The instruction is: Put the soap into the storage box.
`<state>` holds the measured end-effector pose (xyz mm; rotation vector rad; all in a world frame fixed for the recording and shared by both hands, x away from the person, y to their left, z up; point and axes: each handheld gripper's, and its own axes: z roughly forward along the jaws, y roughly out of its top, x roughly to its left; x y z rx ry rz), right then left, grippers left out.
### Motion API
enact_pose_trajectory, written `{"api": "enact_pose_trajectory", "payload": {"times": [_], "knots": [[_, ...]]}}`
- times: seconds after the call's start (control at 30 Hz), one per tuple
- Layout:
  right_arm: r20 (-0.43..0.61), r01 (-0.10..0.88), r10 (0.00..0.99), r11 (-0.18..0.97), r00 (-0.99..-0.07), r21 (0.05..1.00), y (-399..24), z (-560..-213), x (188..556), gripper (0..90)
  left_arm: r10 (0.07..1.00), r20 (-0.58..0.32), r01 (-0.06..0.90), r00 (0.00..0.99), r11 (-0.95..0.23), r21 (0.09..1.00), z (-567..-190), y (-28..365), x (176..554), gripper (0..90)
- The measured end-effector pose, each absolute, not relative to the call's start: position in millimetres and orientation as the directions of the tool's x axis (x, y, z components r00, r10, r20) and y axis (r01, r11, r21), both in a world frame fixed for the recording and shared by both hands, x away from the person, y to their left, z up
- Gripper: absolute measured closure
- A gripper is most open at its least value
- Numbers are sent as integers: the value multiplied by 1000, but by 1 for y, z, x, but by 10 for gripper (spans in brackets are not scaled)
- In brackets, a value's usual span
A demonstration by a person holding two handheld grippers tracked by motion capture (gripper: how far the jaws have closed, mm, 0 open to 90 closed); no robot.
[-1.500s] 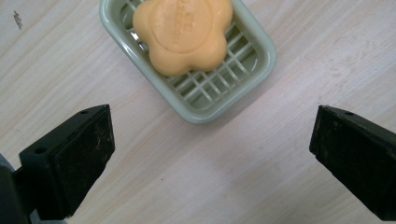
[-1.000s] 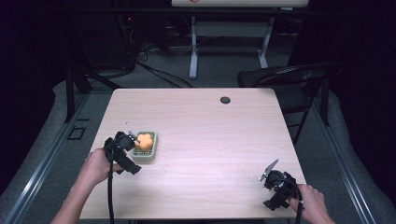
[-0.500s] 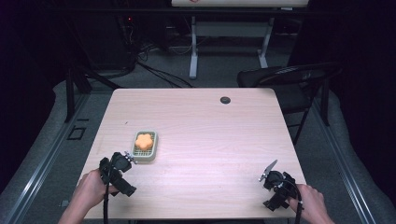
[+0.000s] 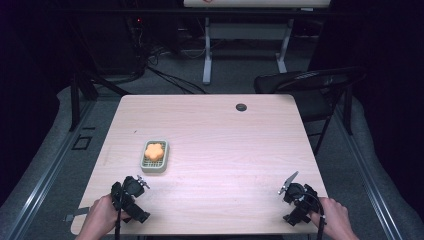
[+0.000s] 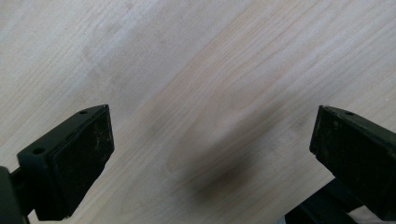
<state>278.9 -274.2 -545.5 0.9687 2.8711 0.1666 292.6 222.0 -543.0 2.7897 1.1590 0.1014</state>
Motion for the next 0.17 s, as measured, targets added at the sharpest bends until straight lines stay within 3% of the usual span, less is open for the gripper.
{"api": "enact_pose_trajectory", "payload": {"times": [0.17], "knots": [[-59,601,613,786,-788,140,-276,-546,280,158,709,13,700,705,-699,147,-542,224,295,1]]}}
